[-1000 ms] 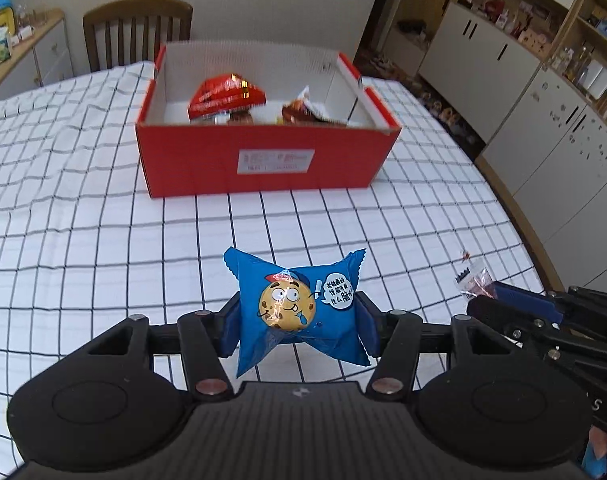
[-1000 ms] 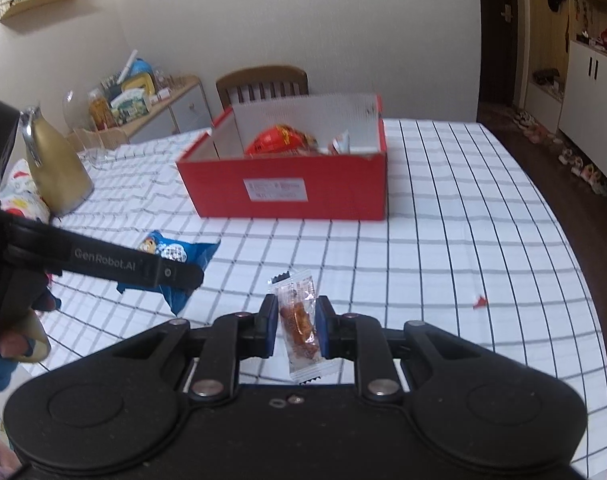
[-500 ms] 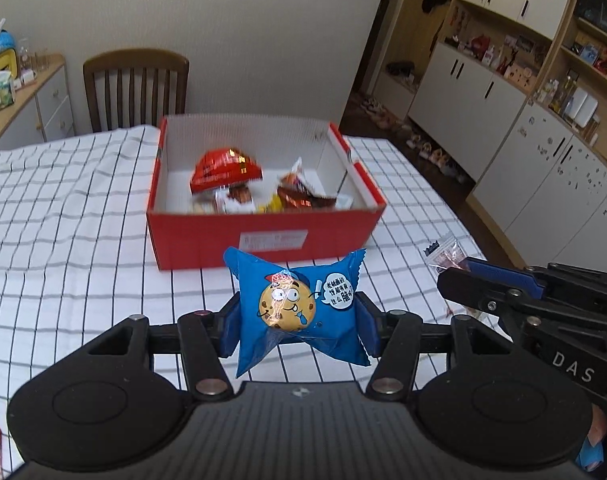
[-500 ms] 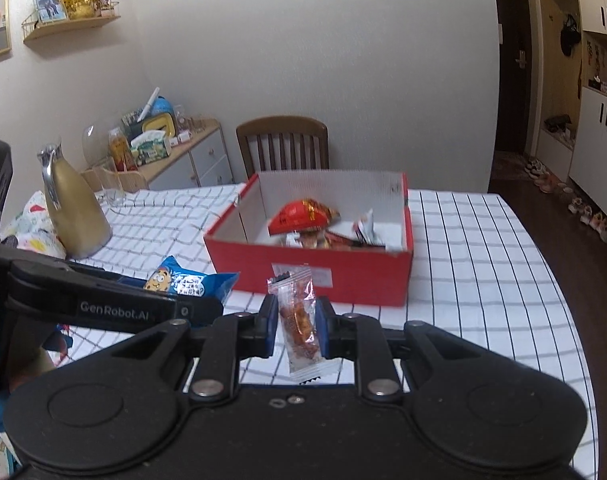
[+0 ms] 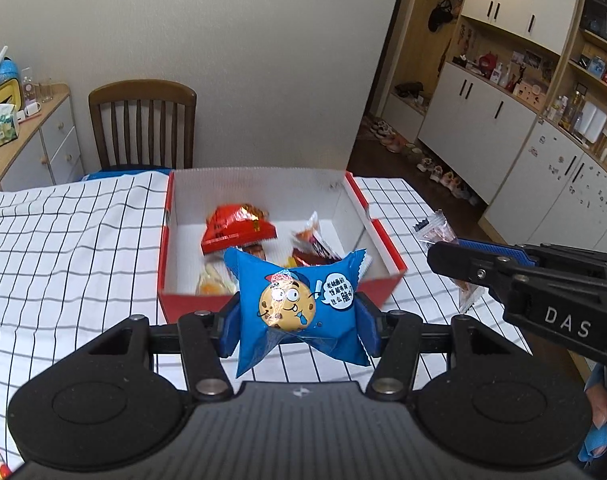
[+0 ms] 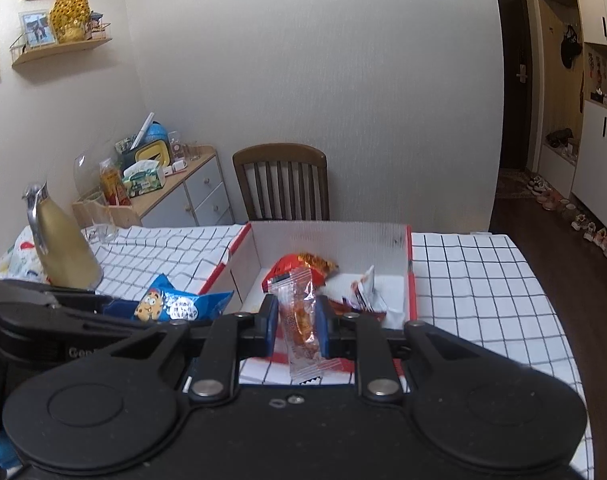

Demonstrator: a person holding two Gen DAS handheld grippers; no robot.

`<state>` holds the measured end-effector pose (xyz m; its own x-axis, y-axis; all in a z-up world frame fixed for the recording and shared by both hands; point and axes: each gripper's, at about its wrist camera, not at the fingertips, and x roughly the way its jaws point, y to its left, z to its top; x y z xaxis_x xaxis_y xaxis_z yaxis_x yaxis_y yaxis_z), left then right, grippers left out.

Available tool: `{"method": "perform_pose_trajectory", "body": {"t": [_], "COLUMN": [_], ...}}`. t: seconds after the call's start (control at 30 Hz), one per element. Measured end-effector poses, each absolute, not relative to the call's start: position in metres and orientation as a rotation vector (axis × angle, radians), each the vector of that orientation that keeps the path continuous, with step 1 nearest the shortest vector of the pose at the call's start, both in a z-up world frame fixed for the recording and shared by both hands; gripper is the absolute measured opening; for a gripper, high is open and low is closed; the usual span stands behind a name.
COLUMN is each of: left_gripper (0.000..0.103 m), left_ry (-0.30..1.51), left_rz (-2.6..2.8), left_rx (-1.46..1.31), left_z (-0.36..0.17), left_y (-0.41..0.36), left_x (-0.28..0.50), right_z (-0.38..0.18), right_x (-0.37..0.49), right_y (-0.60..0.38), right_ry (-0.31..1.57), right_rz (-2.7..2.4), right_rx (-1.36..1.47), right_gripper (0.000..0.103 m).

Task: Organize snacks
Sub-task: 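Carry the blue cookie bag with the left gripper while the right gripper carries the clear snack to the box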

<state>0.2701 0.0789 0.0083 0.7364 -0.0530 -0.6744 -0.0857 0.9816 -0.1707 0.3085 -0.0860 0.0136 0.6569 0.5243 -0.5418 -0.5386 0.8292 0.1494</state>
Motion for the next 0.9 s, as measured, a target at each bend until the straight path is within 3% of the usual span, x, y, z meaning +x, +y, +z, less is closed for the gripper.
{"method": "perform_pose_trajectory", "body": {"t": [0.43, 0.9], "left_gripper": [0.056, 0.056], "left_ry": [0.757, 0.875], "left_rz": [0.063, 0.098], "left_rx": [-0.165, -0.169], "left_z": [0.001, -0.042], "left_y": [0.095, 0.118], "left_x": [0.334, 0.401], "right_z": [0.011, -0.029], "right_x": [0.378, 0.455], "right_y": [-0.062, -0.039], "right_ry": [0.636, 0.743], "right_rz": [0.602, 0.58], "right_rx": [-0.018, -0.009], "right_gripper": [0.019, 0.019]}}
